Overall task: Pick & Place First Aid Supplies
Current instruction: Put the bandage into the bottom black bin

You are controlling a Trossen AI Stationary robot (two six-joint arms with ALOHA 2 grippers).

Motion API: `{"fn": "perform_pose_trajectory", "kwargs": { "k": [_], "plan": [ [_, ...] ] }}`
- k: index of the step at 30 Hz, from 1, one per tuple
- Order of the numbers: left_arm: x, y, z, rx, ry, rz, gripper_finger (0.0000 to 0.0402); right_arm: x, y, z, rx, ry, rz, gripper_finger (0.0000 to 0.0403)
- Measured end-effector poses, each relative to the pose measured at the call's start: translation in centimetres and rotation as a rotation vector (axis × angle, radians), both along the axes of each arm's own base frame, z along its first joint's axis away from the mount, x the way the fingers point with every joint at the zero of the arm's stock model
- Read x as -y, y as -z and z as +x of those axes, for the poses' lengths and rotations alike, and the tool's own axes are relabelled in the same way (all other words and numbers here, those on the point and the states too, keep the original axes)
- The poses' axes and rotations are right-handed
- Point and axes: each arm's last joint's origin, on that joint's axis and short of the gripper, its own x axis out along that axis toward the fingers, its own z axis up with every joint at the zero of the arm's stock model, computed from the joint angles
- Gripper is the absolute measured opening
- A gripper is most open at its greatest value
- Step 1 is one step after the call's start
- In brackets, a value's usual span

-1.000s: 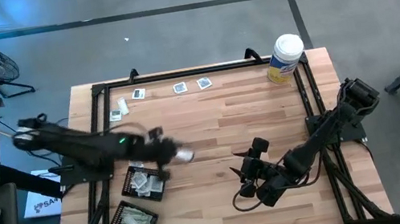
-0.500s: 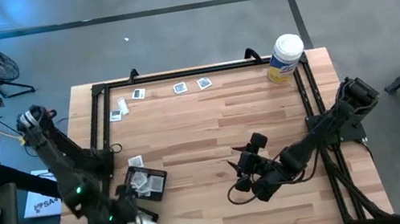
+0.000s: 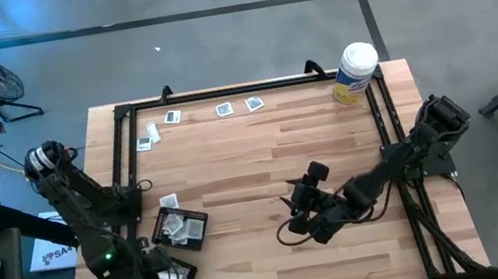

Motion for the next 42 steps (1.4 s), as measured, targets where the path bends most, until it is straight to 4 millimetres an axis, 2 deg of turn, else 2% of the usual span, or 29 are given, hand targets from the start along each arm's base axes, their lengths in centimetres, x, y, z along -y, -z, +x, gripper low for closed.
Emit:
{"fn": "perform_pose_trajectory", "kwargs": {
  "k": [2,7,16,19,22,28,34,38,42],
  "plan": [
    [-0.2,0.2,-0.2,-0.055,-0.043,0.013,0.0013,0.0,0.0,0.0,-0.002,-0.003,0.003,0.0211],
    [-0.2,0.4,-0.2,-0.051,-0.054,0.031,0.0034,0.0,0.0,0.0,-0.006,-0.01,0.01,0.0211],
    [-0.2,0.4,-0.1,-0.047,-0.052,0.034,0.0102,0.0,0.0,0.0,-0.006,-0.01,0.01,0.0211],
    [-0.8,0.4,0.3,0.012,-0.018,0.093,0.0111,-0.1,0.0,0.0,-0.002,-0.011,0.012,0.0211],
    [-2.0,0.4,1.7,0.111,-0.011,0.208,0.0112,-0.1,-0.1,0.1,0.009,-0.009,0.012,0.0212],
    [-6.4,0.0,6.5,0.356,-0.085,0.544,0.0113,-0.2,-0.3,0.3,0.024,-0.025,0.002,0.0211],
    [-12.9,-0.5,10.8,0.413,-0.376,0.783,0.0113,-0.3,-0.3,0.4,0.019,-0.035,0.004,0.0211],
    [-17.7,-0.7,12.2,0.366,-0.591,0.86,0.0113,-0.3,-0.3,0.3,0.023,-0.033,0.01,0.0211],
    [-22.0,-0.5,12.3,0.267,-0.751,0.901,0.0113,-0.3,-0.2,0.4,0.02,-0.034,0.013,0.021]
  ]
}}
